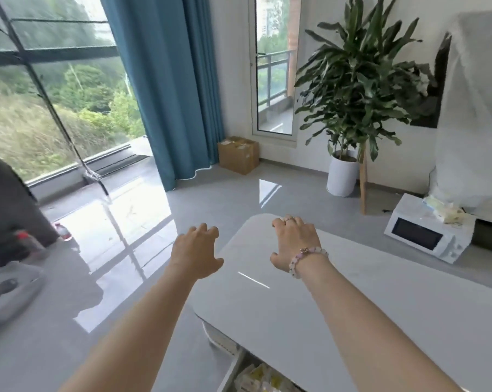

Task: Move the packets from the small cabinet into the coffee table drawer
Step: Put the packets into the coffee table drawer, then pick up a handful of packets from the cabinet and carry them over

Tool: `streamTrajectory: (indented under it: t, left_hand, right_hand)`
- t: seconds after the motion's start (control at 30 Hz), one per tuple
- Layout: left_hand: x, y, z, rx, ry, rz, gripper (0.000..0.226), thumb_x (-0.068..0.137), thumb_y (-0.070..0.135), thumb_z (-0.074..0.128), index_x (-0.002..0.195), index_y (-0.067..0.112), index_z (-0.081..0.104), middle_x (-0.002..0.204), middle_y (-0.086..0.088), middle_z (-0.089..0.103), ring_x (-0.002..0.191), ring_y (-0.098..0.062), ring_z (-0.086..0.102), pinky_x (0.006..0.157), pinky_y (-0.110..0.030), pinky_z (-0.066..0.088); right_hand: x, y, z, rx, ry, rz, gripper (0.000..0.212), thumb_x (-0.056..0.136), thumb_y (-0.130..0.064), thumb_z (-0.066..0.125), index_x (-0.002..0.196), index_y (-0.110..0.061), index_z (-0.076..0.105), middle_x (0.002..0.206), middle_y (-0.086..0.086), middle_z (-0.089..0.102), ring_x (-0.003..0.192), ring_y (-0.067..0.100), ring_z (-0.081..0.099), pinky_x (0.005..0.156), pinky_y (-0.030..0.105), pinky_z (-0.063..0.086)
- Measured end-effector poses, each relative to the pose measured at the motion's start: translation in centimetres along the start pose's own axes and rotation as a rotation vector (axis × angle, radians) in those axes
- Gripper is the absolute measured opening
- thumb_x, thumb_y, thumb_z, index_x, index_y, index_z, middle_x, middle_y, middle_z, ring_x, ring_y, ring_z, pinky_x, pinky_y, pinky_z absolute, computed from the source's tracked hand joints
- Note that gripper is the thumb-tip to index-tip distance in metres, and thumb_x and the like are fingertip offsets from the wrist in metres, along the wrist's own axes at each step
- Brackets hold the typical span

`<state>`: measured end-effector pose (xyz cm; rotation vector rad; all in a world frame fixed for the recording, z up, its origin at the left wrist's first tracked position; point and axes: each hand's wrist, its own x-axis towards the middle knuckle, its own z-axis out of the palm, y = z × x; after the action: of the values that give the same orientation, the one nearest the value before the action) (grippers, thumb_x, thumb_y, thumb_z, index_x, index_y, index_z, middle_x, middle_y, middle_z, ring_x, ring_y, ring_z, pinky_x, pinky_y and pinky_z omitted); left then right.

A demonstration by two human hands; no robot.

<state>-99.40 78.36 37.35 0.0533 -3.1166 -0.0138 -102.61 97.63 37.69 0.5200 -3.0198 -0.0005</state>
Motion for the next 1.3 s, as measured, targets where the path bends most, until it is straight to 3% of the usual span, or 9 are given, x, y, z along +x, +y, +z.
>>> streamTrajectory:
  t: [0.47,0.83,1.3]
  left_hand:
    - [-14.0,-20.9,-7.0,0.036,0.060,-0.425,0.067,0.079,0.048,0.067,0.138,0.028,0.040,0.137,0.001,0.044,0.120,-0.021,0.050,0.093,-0.034,0.046]
    - [-31.1,-38.8,-9.0,0.028,0.143,-0.828,0.064,0.077,0.052,0.065,0.131,0.025,0.045,0.125,0.002,0.047,0.115,-0.018,0.049,0.090,-0.033,0.046]
    - [-45.9,-50.5,-7.6,0.019,0.103,-1.150,0.070,0.077,0.051,0.066,0.137,0.026,0.040,0.130,0.002,0.045,0.121,-0.019,0.047,0.090,-0.034,0.045]
  right_hand:
    - [1.3,-25.6,-6.0,0.019,0.068,-0.536,0.051,0.084,-0.033,0.059,0.130,-0.016,0.044,0.128,0.005,0.047,0.120,0.021,0.044,0.094,0.032,0.040]
    - [-4.0,-50.2,-7.5,0.038,0.107,-0.903,0.047,0.082,-0.029,0.061,0.125,-0.015,0.048,0.129,0.005,0.048,0.123,0.022,0.043,0.095,0.033,0.040]
    - [-9.2,-71.3,-8.9,0.121,0.146,-1.212,0.051,0.083,-0.034,0.061,0.127,-0.014,0.045,0.127,0.006,0.048,0.120,0.023,0.045,0.093,0.034,0.040]
